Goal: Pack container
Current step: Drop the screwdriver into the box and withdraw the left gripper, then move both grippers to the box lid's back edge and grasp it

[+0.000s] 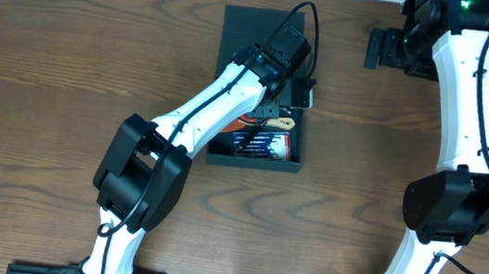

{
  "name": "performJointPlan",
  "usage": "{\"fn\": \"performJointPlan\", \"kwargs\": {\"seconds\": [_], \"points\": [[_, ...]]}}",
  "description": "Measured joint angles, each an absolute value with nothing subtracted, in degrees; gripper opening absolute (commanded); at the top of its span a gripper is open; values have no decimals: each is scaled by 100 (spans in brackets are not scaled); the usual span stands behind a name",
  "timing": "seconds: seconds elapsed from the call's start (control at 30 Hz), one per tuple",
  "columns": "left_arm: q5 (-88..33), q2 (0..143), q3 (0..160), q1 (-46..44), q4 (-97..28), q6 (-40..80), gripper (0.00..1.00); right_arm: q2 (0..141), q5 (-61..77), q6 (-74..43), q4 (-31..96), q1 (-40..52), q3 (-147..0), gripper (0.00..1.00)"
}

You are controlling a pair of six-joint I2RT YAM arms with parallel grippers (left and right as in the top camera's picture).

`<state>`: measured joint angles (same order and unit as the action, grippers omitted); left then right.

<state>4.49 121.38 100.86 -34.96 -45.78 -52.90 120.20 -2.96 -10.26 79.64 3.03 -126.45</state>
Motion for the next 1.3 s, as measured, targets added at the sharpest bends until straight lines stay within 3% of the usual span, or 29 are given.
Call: {"fn": "performJointPlan", "kwargs": {"seconds": [0.17,0.3,0.33,0.37,0.4,0.43,0.47,0.63,0.83,1.3], "points": [[779,11841,10138,-3459,-4576,-4348,85,12020,-294,-1026,7507,303,-12645,97],[858,11037,10232,-3063,-4554,-3402,81,12029,-174,-1000,6936,301,-12643,45],[819,10838,10289,-2867,-4512,-3159,73,12042,-91,-1031,6790,294,-12643,34],[746,10652,10359,-2613,-4473,-2908,57,12062,49,-1052,6630,281,-12643,24],[598,10512,10431,-2335,-4438,-2694,24,12097,172,-1072,6517,268,-12643,17],[395,10414,10492,-2021,-4392,-2515,6,12143,325,-1114,6405,248,-12643,10],[97,10368,10541,-1675,-4331,-2324,6,12226,539,-1229,6252,217,-12645,3],[-1719,10790,10567,-462,-4018,-1555,6,12746,1474,-1278,5765,62,-12645,1],[-3454,11996,10530,97,-3671,-864,6,13592,2482,-1304,5310,23,-12645,1],[-4320,13329,10475,91,-3529,-14,6,14593,3638,-1302,5175,137,-12632,1]]}}
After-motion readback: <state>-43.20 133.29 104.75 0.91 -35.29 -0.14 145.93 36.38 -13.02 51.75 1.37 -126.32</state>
